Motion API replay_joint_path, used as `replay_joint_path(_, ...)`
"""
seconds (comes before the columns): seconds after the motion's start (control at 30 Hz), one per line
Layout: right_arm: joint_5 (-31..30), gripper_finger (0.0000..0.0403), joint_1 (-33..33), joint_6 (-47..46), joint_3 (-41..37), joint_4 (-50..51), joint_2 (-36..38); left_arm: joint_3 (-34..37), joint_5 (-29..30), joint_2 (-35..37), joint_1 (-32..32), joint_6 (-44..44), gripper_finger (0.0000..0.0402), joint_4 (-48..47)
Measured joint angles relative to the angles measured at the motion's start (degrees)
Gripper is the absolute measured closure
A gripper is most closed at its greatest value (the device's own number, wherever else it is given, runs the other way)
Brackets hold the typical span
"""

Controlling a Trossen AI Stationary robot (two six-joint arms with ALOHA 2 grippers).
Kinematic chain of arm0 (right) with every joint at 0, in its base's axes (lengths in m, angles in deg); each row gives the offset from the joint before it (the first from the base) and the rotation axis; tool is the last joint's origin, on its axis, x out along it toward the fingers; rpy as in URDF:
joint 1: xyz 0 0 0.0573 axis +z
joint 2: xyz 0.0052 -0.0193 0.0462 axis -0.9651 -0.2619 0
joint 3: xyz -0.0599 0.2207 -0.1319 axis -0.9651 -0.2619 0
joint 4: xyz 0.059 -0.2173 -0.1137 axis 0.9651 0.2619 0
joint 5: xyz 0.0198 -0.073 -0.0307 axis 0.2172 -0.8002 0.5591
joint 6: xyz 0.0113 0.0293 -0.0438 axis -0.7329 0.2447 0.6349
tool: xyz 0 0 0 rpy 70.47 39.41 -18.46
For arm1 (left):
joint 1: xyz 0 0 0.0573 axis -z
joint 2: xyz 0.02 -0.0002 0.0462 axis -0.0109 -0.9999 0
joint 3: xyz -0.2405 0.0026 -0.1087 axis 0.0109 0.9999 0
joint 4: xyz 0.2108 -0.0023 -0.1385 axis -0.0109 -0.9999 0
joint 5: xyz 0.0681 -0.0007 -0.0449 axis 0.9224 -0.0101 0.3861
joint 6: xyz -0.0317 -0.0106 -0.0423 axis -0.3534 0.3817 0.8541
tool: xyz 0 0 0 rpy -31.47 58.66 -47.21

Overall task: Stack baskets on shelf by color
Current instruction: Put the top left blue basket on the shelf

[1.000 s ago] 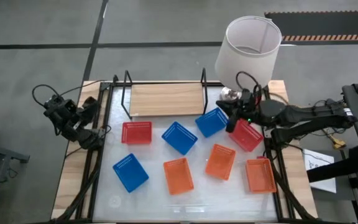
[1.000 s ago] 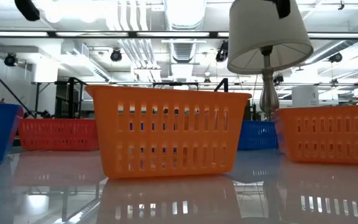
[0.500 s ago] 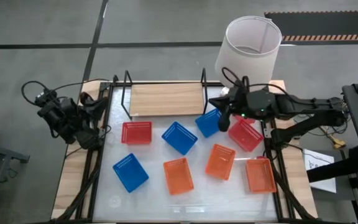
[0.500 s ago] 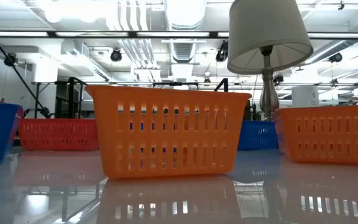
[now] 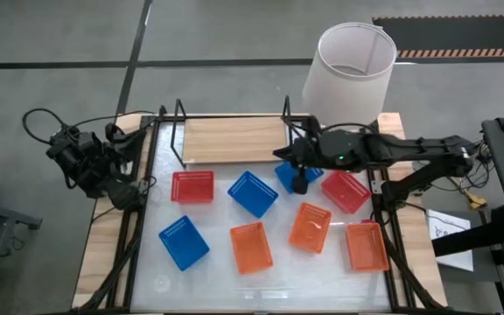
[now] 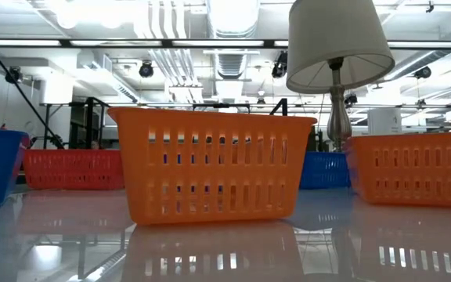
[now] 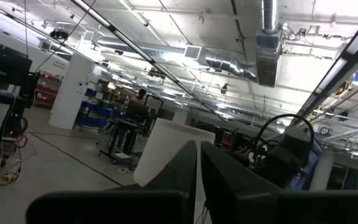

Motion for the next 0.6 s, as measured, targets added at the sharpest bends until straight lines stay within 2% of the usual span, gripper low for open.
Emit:
replay_joint_path(0.13, 0.51, 0.0394, 0.00, -2.91, 0.15, -4.08, -4.15, 0.13, -0.11, 0.43, 0.00, -0.71, 0.0395, -0.04)
replay_joint_path(0.23, 6.27, 0.0394, -0.02, 1.70, 1.77, -3.86, -7.78, 0.17, -2.09, -0.16, 0.00, 4.16, 0.0395, -0.03)
replay_joint_path(0.33, 11.64, 0.0394, -0.13, 1.96, 3.78, -3.04, -11.37, 0.27, -7.86, -2.18, 0.00, 11.19, 0.0395, -0.17)
replay_joint_path(0.4, 16.32, 0.0394, -1.03, 0.61, 5.56, -0.46, -13.17, 0.28, -11.44, -4.48, 0.00, 15.29, 0.0395, -0.18)
replay_joint_path(0.47, 19.45, 0.0394, -2.01, 0.35, 7.97, 3.54, -14.88, 0.27, -12.26, -6.83, 0.02, 18.63, 0.0395, -0.22)
replay_joint_path(0.6, 20.82, 0.0394, -2.13, 1.80, 13.25, 13.65, -18.55, -0.19, -12.22, -9.99, 0.00, 23.28, 0.0395, -0.15)
